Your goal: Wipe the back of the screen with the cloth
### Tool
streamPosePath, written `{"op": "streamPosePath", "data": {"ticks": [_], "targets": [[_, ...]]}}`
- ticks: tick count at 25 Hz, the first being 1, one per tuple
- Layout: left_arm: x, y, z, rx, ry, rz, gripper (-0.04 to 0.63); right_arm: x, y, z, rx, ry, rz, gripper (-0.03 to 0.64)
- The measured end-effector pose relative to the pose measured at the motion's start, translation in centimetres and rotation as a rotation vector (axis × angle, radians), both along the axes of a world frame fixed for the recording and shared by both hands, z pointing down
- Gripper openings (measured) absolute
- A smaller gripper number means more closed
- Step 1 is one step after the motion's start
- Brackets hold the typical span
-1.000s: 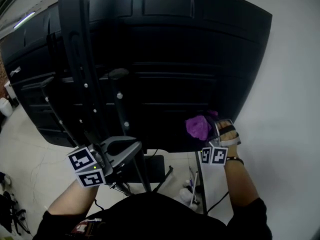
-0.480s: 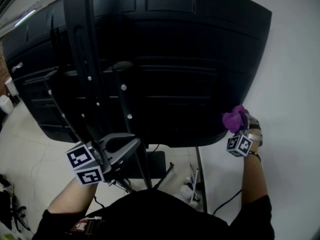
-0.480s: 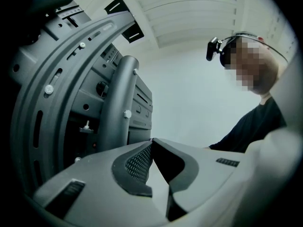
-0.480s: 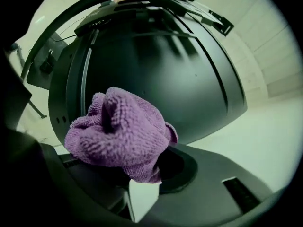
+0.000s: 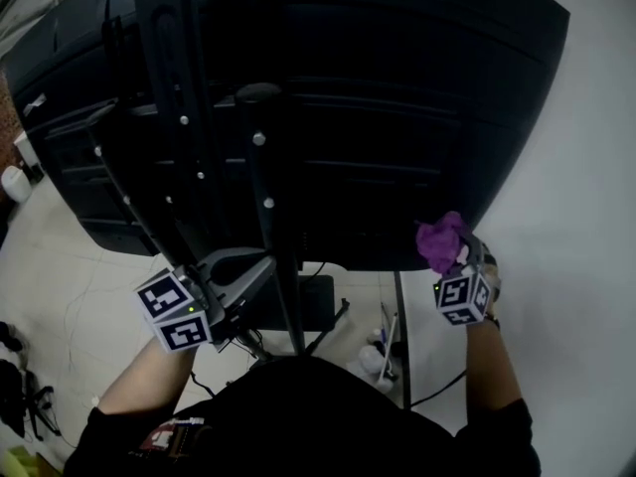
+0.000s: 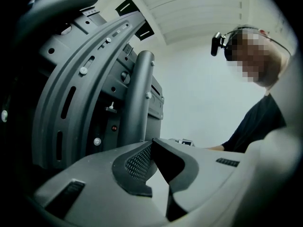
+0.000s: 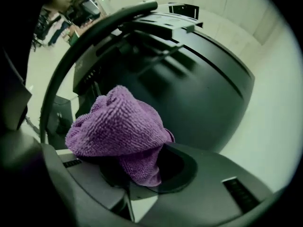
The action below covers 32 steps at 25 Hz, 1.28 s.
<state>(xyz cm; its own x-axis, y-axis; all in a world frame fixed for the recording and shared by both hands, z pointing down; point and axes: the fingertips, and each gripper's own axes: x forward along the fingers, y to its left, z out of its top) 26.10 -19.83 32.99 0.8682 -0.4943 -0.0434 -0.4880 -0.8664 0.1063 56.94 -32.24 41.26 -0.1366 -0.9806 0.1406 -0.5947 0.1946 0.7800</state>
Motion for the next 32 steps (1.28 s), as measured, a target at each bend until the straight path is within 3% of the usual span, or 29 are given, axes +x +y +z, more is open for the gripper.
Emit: {"op": "streamPosePath", "data": {"ticks": [4, 9, 13, 16, 22, 27, 32], "targets": [[-0.1, 0.5, 1.2, -0.024, -0.002, -0.006, -0.005, -9.8, 1.7, 4.2, -0.106, 0.076, -0.218, 0.095], [-0.1, 1.2, 2.0, -0.041, -0.004, -0.009, -0.005, -18.5, 1.3, 7.2, -0.170, 0.154, -0.388, 0.095], [0.1, 1.2, 2.5, -0.053, -0.005, -0.017, -0.005, -22.0, -0.1, 9.7, -0.227, 0.225, -0.446, 0.097], [0.4, 1.4, 2.7, -0.060, -0.004, -0.016, -0.005, -21.8, -0.3, 9.4, -0.243, 0.196, -0.446, 0.097], [0.3, 1.6, 2.6, -0.066, 0.008, -0.007, -0.005, -15.1, 0.8, 8.7, -0.263, 0.123, -0.350, 0.097], [0.5, 1.4, 3.2, -0.078, 0.009, 0.007, -0.005, -3.2, -0.2, 8.8, -0.296, 0.080, -0.155, 0.097], [0.2, 1.1, 3.7, -0.091, 0.015, 0.012, -0.005, 10.0, -2.1, 10.3, -0.388, 0.076, 0.114, 0.097]]}}
